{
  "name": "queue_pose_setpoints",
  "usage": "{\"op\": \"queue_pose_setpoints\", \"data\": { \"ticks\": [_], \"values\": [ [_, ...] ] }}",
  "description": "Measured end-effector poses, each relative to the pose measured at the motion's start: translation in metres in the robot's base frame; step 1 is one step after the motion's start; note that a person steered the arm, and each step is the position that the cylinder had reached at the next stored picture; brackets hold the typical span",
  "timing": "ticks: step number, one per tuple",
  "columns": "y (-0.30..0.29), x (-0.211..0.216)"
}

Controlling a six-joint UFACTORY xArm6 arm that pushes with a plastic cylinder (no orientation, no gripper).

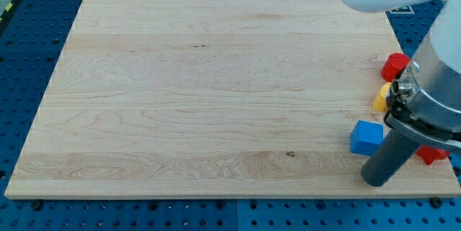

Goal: Touch the left of the red star

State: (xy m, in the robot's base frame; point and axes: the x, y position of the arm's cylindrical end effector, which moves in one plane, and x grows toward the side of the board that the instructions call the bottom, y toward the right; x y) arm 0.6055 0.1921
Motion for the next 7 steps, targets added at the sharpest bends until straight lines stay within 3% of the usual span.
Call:
{"op": "queue_pose_setpoints", "data": {
  "ticks": [1, 2, 3, 7],
  "values": [
    [0.038, -0.012],
    [0.037, -0.054],
    [0.034, -0.068],
    [0.077, -0.053]
  ]
}}
